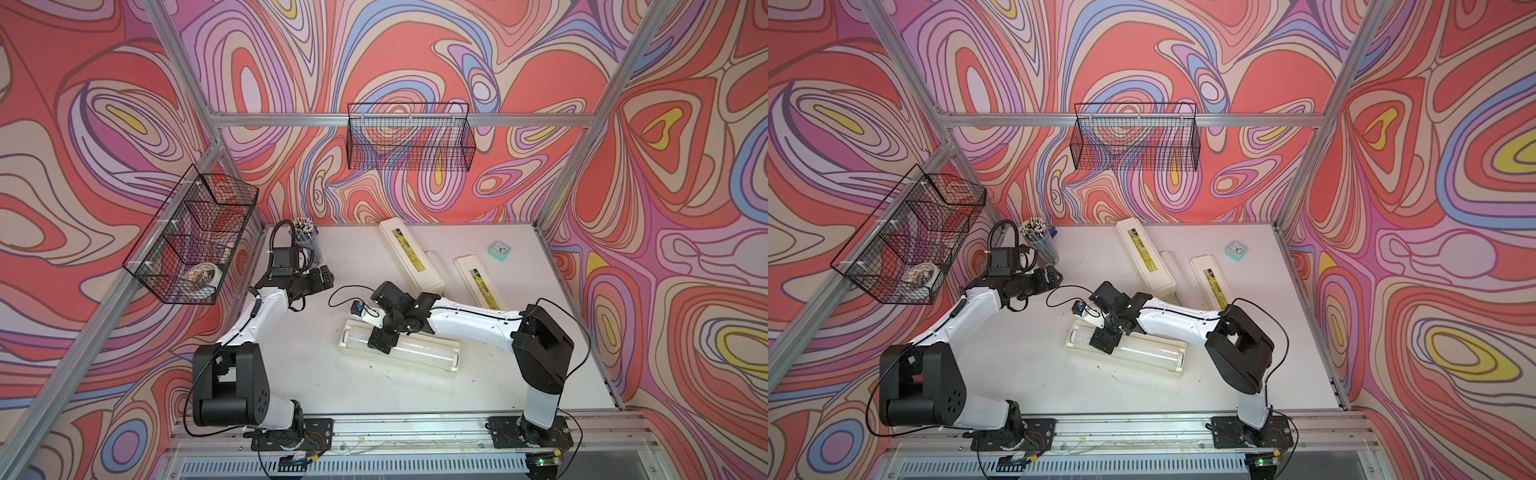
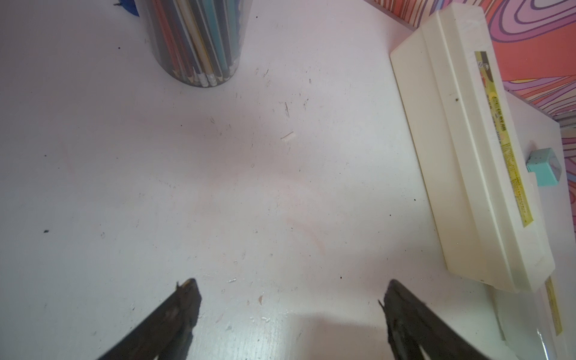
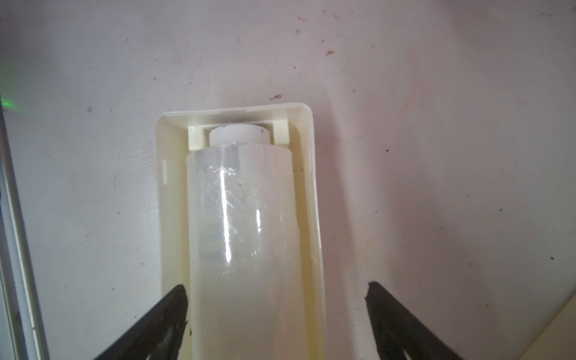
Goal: Put plastic wrap rolls into dispensers
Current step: Place the plastic wrap into the plastic wrap cutting box, then pick up the lid from the center of the board.
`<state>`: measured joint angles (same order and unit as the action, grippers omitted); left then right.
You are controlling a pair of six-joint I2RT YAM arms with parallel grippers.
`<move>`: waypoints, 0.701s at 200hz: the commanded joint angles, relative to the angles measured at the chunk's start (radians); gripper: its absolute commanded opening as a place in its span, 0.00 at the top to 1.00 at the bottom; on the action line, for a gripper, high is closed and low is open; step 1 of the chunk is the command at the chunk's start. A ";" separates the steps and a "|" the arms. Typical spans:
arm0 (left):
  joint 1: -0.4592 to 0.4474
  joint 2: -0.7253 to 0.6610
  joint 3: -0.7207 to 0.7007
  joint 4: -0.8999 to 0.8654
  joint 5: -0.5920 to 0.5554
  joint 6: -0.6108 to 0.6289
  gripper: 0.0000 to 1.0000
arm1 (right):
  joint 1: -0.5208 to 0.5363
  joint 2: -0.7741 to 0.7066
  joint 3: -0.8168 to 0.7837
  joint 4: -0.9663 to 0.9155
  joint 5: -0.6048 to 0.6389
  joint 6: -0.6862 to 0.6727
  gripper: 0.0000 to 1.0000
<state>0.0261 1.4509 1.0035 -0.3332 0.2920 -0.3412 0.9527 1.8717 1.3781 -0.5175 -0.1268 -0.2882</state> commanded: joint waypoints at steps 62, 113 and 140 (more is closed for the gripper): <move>0.004 -0.090 -0.154 -0.044 0.085 -0.113 0.10 | -0.249 -0.220 -0.017 -0.030 0.067 0.172 0.06; -0.039 -0.184 -0.268 -0.040 0.103 -0.198 0.18 | -0.654 -0.199 -0.074 -0.090 0.235 0.221 0.02; -0.069 -0.258 -0.321 -0.065 0.070 -0.251 0.19 | -0.782 -0.152 -0.104 -0.066 0.195 0.205 0.02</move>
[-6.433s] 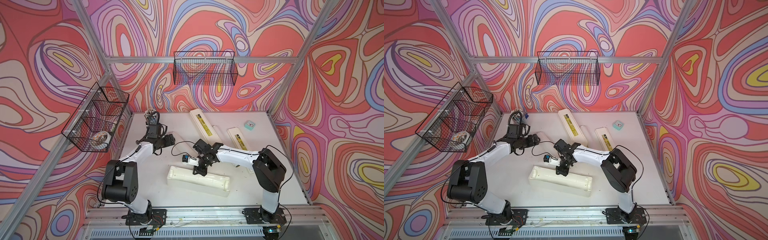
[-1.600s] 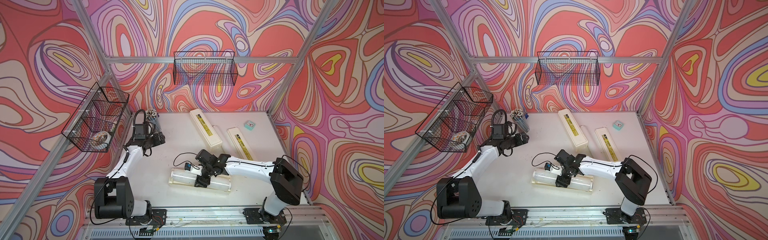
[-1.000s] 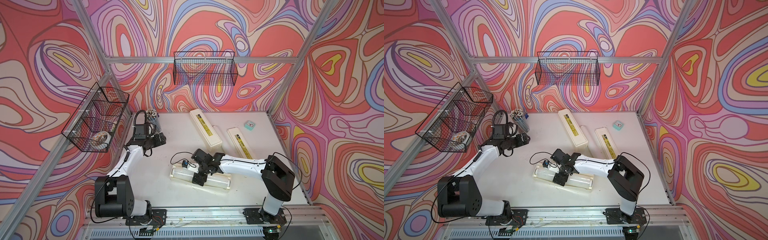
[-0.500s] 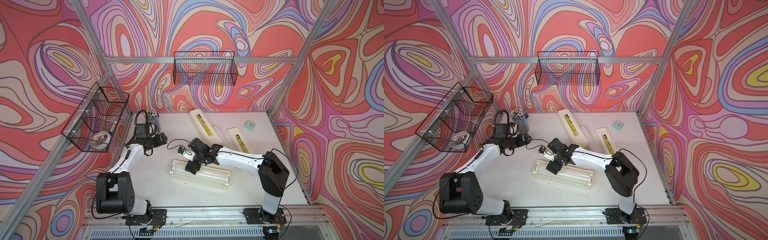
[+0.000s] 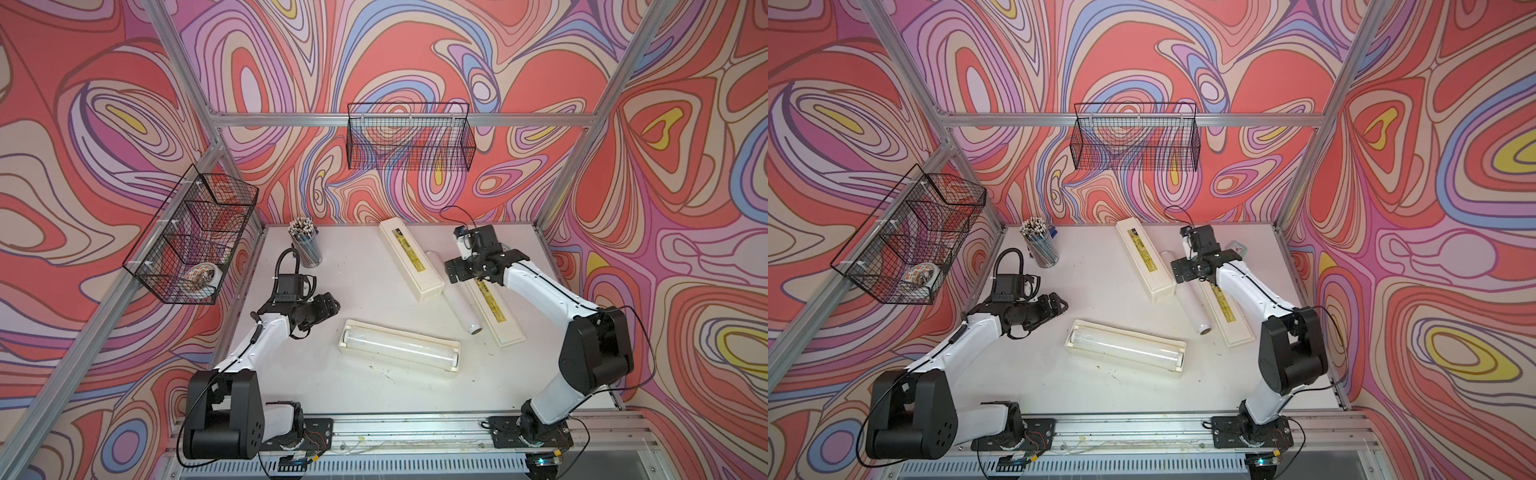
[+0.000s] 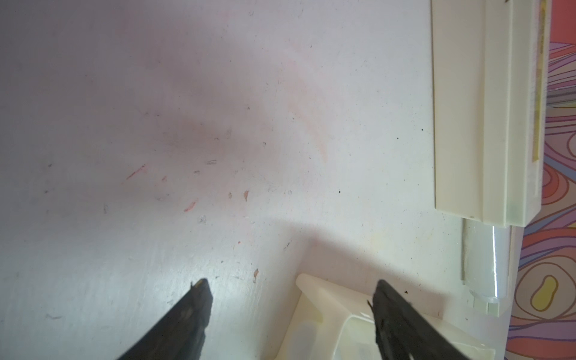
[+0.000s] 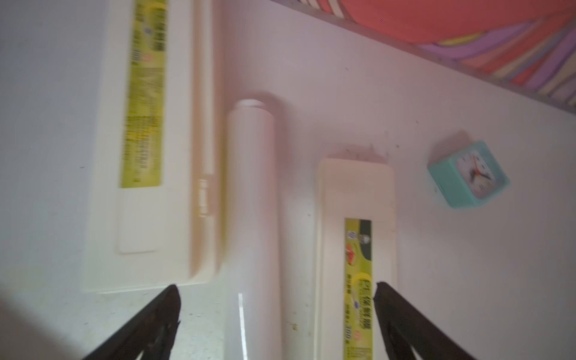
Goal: Put plastic wrap rolls into dispensers
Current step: Pick up the lid from the center of the board, then adjust the plastic wrap cutting box at the center of the board.
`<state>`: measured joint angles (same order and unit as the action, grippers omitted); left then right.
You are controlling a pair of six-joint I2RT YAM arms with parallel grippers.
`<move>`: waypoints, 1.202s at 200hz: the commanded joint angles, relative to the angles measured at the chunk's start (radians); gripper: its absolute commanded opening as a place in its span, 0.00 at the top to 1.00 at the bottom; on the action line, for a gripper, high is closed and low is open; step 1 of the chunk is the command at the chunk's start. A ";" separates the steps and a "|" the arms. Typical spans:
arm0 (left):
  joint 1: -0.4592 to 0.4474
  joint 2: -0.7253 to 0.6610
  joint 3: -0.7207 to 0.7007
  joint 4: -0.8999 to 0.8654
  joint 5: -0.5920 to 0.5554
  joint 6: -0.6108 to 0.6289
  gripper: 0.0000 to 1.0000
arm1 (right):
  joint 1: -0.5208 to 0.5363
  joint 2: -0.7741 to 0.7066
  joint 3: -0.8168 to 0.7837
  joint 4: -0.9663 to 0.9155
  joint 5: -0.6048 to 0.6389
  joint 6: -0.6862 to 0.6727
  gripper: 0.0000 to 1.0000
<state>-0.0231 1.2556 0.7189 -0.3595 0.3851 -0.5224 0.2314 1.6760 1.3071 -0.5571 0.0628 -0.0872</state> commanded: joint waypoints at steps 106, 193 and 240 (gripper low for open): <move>-0.135 -0.364 -0.191 -0.173 -0.111 -0.255 0.23 | -0.184 0.325 0.049 -0.067 -0.044 -0.037 0.02; -0.226 -0.424 -0.301 -0.126 -0.032 -0.315 0.28 | -0.185 0.413 0.104 -0.104 -0.116 -0.052 0.07; -0.261 -0.300 -0.276 0.036 -0.011 -0.300 0.29 | -0.184 0.328 0.112 -0.103 -0.165 -0.044 0.23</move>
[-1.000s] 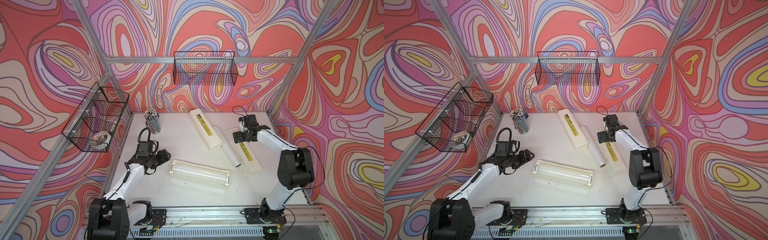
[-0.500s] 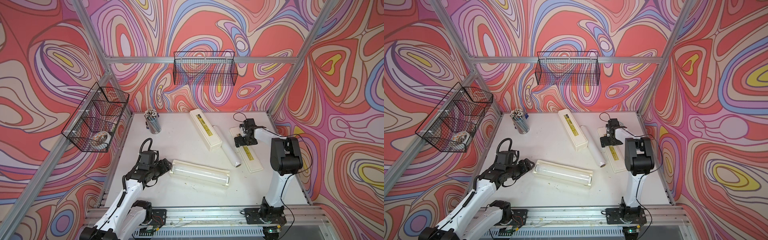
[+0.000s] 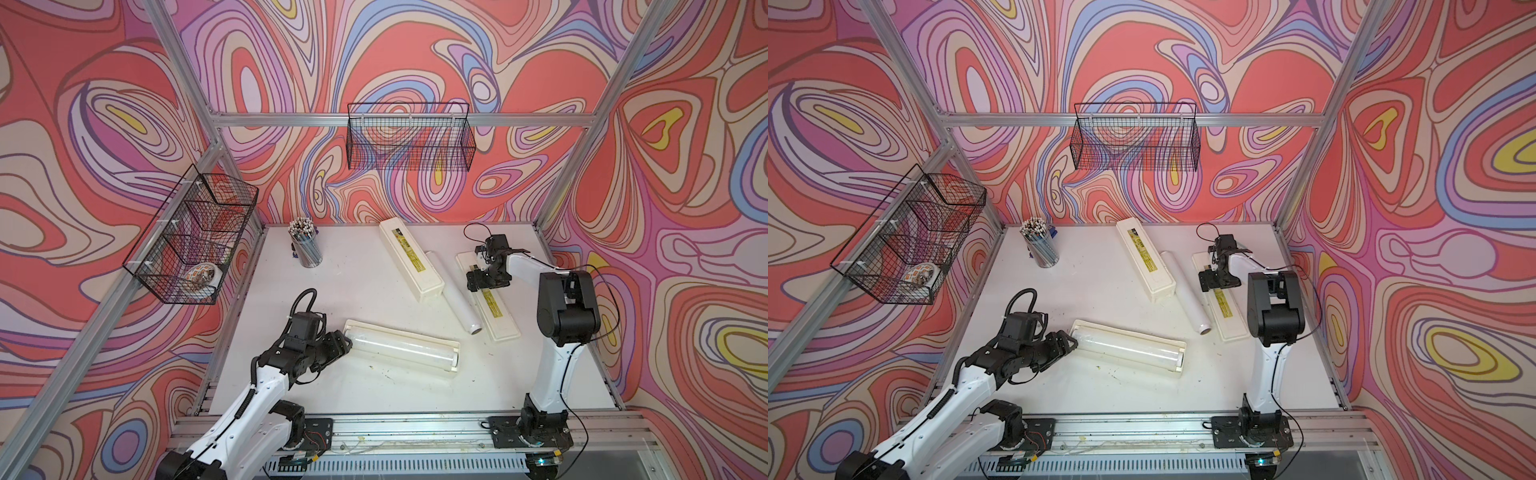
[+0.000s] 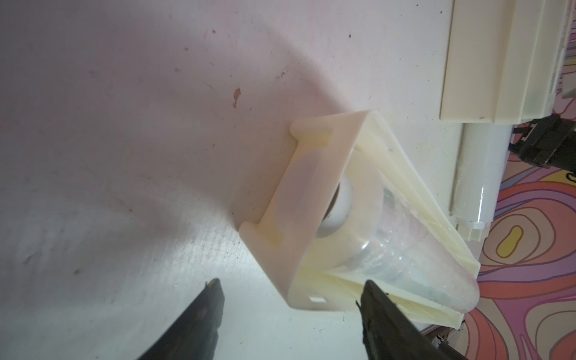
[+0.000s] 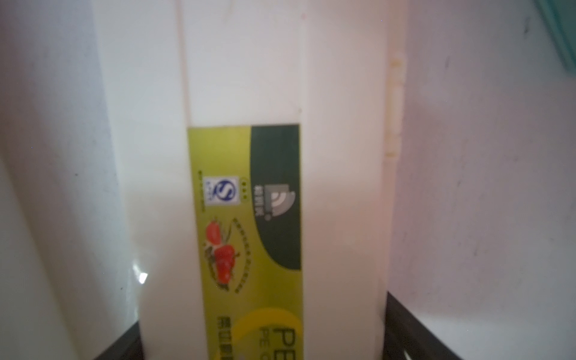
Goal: Put plastic wrap rolls into dispensers
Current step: Adjust the plastic wrap cutting box at the center of the board.
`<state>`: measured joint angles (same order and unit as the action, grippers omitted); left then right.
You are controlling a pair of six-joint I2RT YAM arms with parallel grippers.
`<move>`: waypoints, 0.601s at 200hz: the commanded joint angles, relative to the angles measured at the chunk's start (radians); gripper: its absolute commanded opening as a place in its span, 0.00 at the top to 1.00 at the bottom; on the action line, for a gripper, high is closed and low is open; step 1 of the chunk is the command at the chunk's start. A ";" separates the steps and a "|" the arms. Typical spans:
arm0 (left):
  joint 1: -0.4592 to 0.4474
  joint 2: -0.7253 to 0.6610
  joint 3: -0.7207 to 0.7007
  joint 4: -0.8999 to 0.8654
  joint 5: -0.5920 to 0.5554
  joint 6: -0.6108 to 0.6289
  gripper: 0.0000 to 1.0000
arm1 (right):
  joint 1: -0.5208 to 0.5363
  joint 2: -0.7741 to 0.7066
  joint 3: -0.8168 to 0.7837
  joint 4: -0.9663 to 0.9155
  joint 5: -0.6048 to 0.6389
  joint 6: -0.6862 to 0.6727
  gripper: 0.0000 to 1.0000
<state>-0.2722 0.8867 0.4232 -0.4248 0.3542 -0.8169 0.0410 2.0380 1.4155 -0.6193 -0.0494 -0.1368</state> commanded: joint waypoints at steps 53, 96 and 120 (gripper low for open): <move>-0.013 0.327 0.176 0.278 0.027 0.056 0.28 | 0.007 -0.111 0.029 -0.093 -0.066 0.026 0.27; -0.014 0.593 0.403 0.332 0.065 0.122 0.27 | 0.007 -0.173 0.038 -0.145 -0.021 0.036 0.27; -0.015 0.657 0.470 0.345 0.075 0.148 0.26 | 0.019 -0.250 0.067 -0.194 -0.032 0.066 0.29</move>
<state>-0.2821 1.5024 0.8391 -0.1265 0.4057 -0.7147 0.0460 1.8889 1.4296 -0.7532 -0.0837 -0.1062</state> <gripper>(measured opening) 0.738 0.878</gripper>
